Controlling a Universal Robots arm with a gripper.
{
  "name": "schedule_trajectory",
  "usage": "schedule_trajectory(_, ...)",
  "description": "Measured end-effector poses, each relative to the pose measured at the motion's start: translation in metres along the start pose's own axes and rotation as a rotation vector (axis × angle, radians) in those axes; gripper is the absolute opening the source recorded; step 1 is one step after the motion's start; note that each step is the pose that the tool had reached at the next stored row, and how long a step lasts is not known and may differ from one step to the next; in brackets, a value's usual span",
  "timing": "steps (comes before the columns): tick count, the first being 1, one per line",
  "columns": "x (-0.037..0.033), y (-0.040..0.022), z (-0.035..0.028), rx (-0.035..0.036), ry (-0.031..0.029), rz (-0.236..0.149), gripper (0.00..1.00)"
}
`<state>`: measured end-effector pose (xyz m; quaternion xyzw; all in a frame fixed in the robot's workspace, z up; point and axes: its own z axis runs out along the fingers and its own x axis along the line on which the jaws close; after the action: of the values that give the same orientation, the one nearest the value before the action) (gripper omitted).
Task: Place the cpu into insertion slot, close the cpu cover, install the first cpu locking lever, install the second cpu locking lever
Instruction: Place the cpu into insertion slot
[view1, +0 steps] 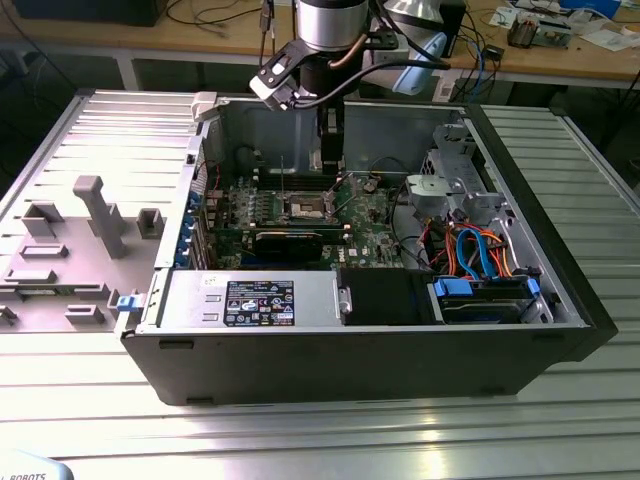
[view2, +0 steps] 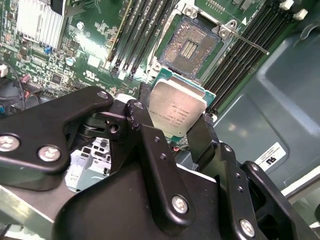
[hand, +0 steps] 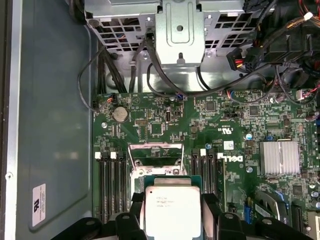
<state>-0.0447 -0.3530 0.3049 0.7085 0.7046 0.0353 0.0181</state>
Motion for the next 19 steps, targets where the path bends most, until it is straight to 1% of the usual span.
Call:
schedule_trajectory(4,0.0000,0.0000,0.0007,0.0002,0.0008,-0.009,0.54)
schedule_trajectory(14,0.0000,0.0000,0.0011,0.0000,0.0011,-0.009,0.54)
schedule_trajectory(16,0.0000,-0.0005,0.0029,0.0001,0.0012,-0.009,0.54)
schedule_trajectory(18,-0.0002,-0.0015,0.0073,0.0001,0.0009,-0.009,0.54)
schedule_trajectory(19,-0.0003,-0.0018,0.0110,0.0002,0.0009,-0.009,0.54)
